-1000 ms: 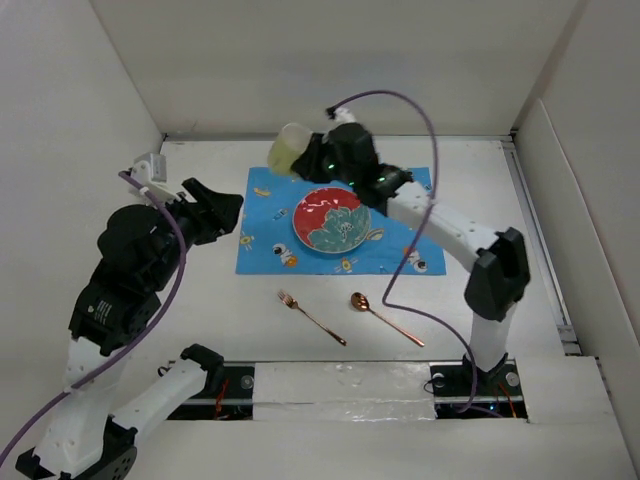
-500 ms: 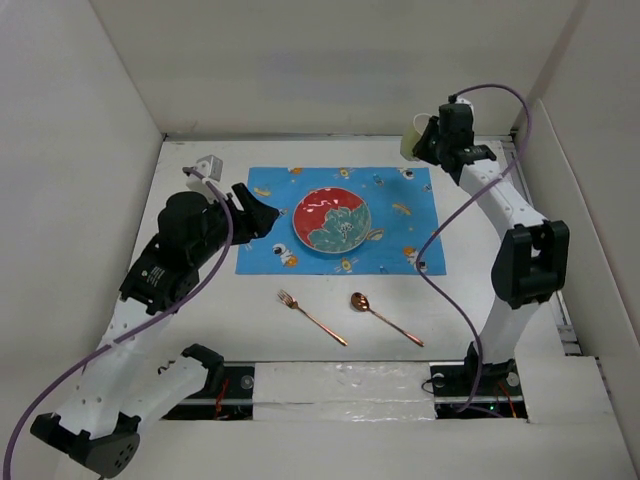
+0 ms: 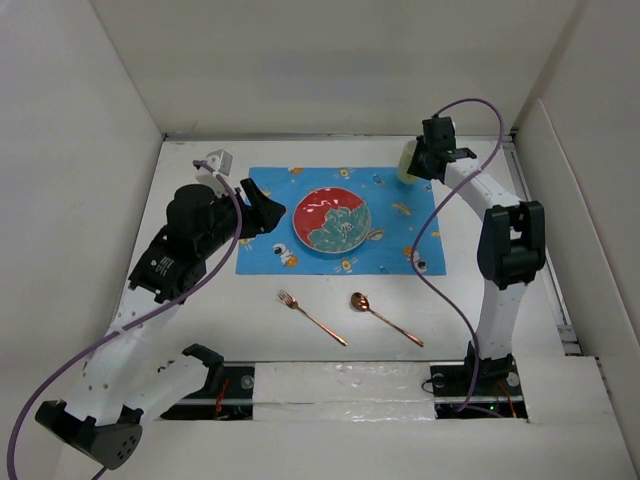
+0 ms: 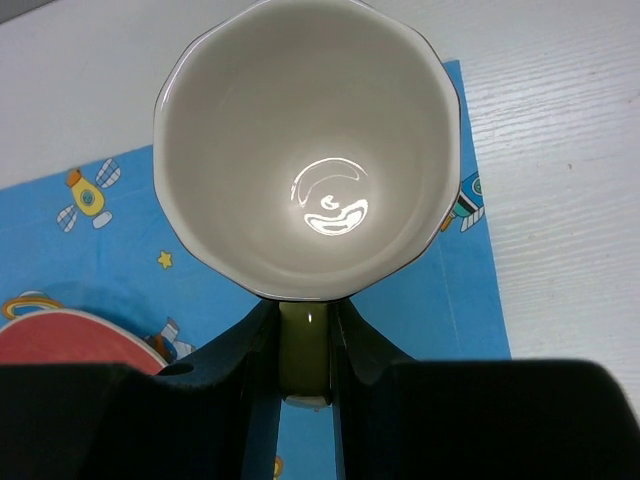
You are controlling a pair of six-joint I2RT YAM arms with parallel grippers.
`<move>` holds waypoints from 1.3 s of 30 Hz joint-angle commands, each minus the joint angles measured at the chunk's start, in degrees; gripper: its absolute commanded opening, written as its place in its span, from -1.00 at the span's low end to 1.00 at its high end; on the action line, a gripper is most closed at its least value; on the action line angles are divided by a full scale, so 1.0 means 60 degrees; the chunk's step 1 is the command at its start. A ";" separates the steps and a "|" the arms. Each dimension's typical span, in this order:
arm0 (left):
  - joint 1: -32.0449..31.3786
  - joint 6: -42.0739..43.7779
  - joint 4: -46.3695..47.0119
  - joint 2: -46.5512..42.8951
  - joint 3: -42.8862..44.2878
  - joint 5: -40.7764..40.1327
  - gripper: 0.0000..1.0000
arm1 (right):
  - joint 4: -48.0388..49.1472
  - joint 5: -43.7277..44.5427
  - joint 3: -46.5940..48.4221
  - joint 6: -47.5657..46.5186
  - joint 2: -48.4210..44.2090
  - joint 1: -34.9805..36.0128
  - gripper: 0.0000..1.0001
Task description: Set the dinner table for one person
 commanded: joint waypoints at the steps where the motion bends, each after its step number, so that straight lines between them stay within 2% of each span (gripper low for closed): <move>1: -0.0047 0.0126 0.0531 -0.0004 -0.0070 0.0238 0.11 | 0.1008 0.0633 0.0140 -0.0175 -0.0230 0.0169 -1.00; 8: -0.0047 -0.0006 0.0633 0.0054 -0.0173 0.0296 0.10 | 0.0408 0.0957 -0.0038 -0.0088 0.0137 0.0358 -1.00; 11: -0.0047 -0.0050 0.0648 0.0025 -0.0246 0.0282 0.10 | 0.0407 0.1103 -0.0256 0.0015 0.0078 0.0359 -0.82; 12: -0.0047 -0.0065 0.0648 0.0010 -0.0261 0.0297 0.10 | 0.0465 0.1118 -0.0330 0.0059 0.0020 0.0359 -0.57; 14: -0.0047 -0.0065 0.0619 -0.0019 -0.0275 0.0268 0.10 | 0.0539 0.1104 -0.0491 0.0161 -0.0111 0.0359 -0.34; 15: -0.0047 -0.0065 0.0590 -0.0063 -0.0290 0.0267 0.10 | 0.0539 0.1089 -0.0506 0.0162 -0.0156 0.0359 -0.13; 18: -0.0047 -0.0079 0.0590 -0.0092 -0.0334 0.0224 0.11 | 0.0335 0.1147 -0.0419 0.0293 -0.0448 0.0446 0.09; 25: -0.0047 0.0272 0.0385 -0.0049 0.0090 -0.0142 0.10 | 0.0290 0.1206 -0.0973 0.0748 -0.2219 0.0447 0.30; 28: -0.0047 0.0491 0.0297 0.0025 0.0266 -0.0362 0.07 | 0.0275 0.0856 -0.1660 0.0806 -0.3213 0.0447 0.30; 31: -0.0047 0.0594 0.0297 0.0083 0.0340 -0.0421 0.04 | -0.0060 0.0444 -0.2277 0.0836 -0.4092 0.0709 0.26; 32: -0.0047 0.0609 0.0311 0.0112 0.0340 -0.0421 0.00 | -0.0265 0.0401 -0.2743 0.0850 -0.4372 0.0798 0.18; 33: -0.0047 0.0624 0.0355 0.0127 0.0340 -0.0363 -0.01 | -0.0339 0.0154 -0.3023 0.0865 -0.4607 0.0987 -0.10; 35: -0.0047 0.0638 0.0370 0.0127 0.0296 -0.0318 -0.05 | -0.0529 -0.0228 -0.3972 0.0967 -0.5424 0.1222 -0.53; 36: -0.0047 0.0653 0.0384 0.0142 0.0267 -0.0318 -0.07 | -0.0574 -0.0839 -0.4312 0.0982 -0.5705 0.1368 -0.98; 38: -0.0047 0.0667 0.0384 0.0171 0.0252 -0.0333 -0.09 | -0.1156 -0.1166 -0.5203 0.0997 -0.6319 0.1866 -1.00; 39: -0.0047 0.0668 0.0414 0.0171 0.0237 -0.0304 -0.09 | -0.1334 -0.1776 -0.5513 0.0968 -0.6526 0.2027 -1.00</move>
